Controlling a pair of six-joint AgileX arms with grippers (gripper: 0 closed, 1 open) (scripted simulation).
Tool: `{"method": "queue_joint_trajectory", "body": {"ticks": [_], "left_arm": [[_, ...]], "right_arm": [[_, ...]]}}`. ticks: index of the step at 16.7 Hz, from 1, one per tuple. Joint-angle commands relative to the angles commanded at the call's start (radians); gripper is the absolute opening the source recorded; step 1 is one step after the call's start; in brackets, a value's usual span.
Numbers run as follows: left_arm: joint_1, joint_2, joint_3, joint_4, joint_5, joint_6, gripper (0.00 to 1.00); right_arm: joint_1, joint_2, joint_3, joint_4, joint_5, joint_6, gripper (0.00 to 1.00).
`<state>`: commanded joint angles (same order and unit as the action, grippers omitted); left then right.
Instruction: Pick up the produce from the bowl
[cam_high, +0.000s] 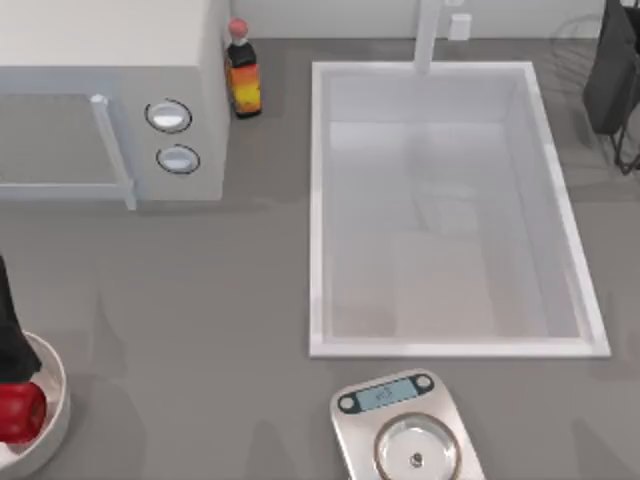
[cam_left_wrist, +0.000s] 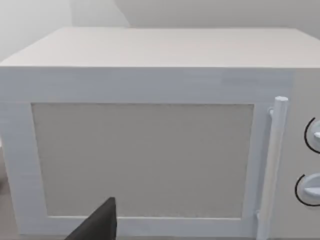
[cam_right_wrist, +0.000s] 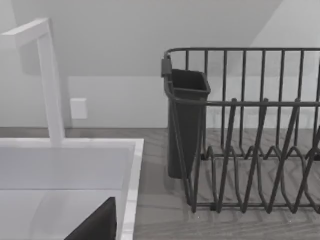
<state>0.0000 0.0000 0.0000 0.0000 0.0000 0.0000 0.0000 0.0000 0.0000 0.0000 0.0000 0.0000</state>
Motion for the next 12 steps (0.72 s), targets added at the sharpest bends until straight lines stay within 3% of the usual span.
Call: {"method": "queue_joint_trajectory", "body": {"ticks": [5, 12], "left_arm": [[-0.002, 0.067, 0.056, -0.065, 0.000, -0.001, 1.00], [-0.016, 0.554, 0.378, -0.468, 0.000, -0.009, 1.00]], "right_arm": [[0.000, 0.000, 0.000, 0.000, 0.000, 0.000, 1.00], [0.000, 0.000, 0.000, 0.000, 0.000, 0.000, 1.00]]}}
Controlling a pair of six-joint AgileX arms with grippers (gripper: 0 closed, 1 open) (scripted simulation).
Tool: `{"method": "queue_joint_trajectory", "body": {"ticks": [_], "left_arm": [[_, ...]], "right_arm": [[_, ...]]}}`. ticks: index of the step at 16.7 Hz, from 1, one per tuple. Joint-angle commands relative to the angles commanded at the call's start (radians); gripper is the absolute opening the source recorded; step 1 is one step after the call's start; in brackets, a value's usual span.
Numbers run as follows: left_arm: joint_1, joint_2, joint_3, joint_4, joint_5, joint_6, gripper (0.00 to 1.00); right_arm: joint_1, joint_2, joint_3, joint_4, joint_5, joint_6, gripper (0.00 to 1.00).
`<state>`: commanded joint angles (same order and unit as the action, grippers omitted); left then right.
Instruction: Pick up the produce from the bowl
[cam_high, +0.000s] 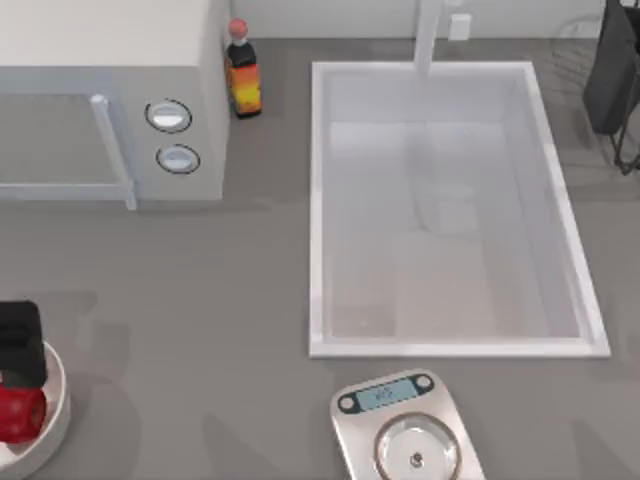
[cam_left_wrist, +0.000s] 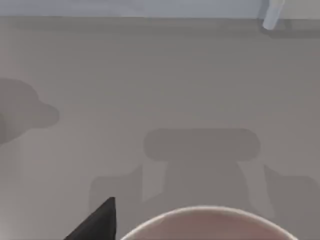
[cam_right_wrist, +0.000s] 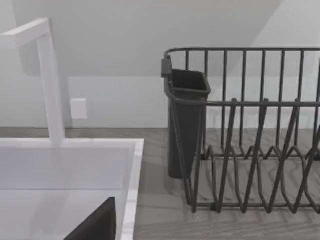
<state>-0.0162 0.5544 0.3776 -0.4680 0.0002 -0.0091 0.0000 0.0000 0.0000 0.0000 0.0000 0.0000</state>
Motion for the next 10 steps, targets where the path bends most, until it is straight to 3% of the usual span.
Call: {"method": "queue_joint_trajectory", "body": {"ticks": [6, 10], "left_arm": [[-0.013, 0.513, 0.313, -0.395, 0.000, -0.008, 1.00], [-0.020, 0.738, 0.454, -0.572, 0.000, -0.011, 1.00]], "right_arm": [[0.000, 0.000, 0.000, 0.000, 0.000, 0.000, 1.00], [0.000, 0.000, 0.000, 0.000, 0.000, 0.000, 1.00]]}}
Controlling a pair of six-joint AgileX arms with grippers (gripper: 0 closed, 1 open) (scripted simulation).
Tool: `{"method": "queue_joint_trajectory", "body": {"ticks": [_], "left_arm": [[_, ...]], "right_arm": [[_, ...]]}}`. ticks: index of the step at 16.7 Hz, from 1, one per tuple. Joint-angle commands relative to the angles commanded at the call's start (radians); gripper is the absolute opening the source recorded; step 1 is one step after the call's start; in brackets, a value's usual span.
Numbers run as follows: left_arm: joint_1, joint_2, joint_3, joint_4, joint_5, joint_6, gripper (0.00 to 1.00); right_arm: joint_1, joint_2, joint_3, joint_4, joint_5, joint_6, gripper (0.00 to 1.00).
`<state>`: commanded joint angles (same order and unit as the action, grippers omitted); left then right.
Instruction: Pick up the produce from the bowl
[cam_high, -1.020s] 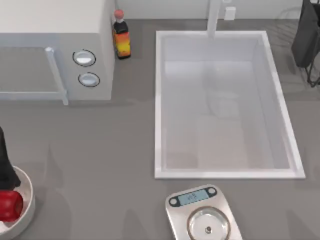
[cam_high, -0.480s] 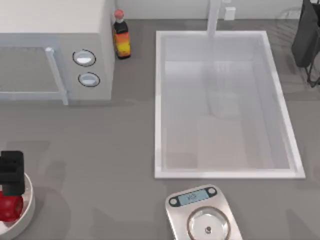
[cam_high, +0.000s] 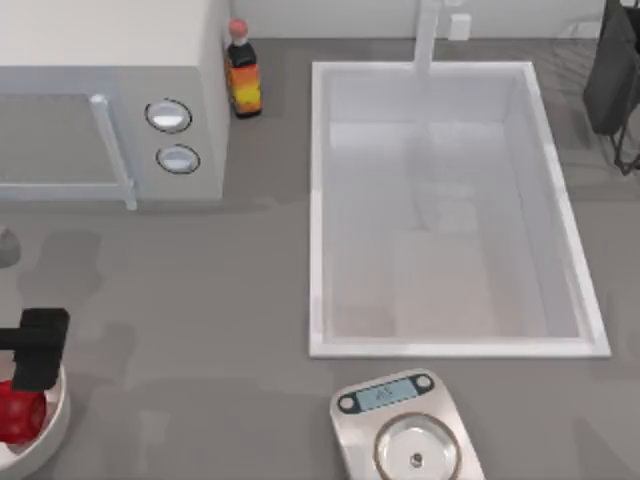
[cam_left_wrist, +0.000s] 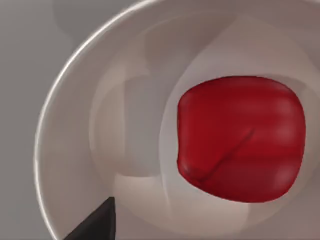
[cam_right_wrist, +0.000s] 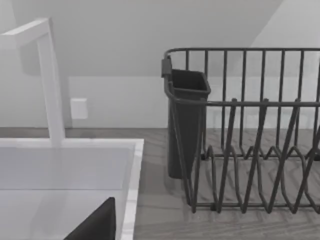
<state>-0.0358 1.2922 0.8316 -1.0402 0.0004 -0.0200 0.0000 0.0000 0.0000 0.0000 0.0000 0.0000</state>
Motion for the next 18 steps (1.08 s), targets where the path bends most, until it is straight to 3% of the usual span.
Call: {"method": "queue_joint_trajectory", "body": {"ticks": [9, 18], "left_arm": [[0.002, 0.065, 0.029, -0.034, 0.000, -0.001, 1.00], [0.003, 0.258, -0.195, 0.402, 0.000, 0.006, 1.00]], "right_arm": [[0.000, 0.000, 0.000, 0.000, 0.000, 0.000, 1.00], [0.000, 0.000, 0.000, 0.000, 0.000, 0.000, 1.00]]}}
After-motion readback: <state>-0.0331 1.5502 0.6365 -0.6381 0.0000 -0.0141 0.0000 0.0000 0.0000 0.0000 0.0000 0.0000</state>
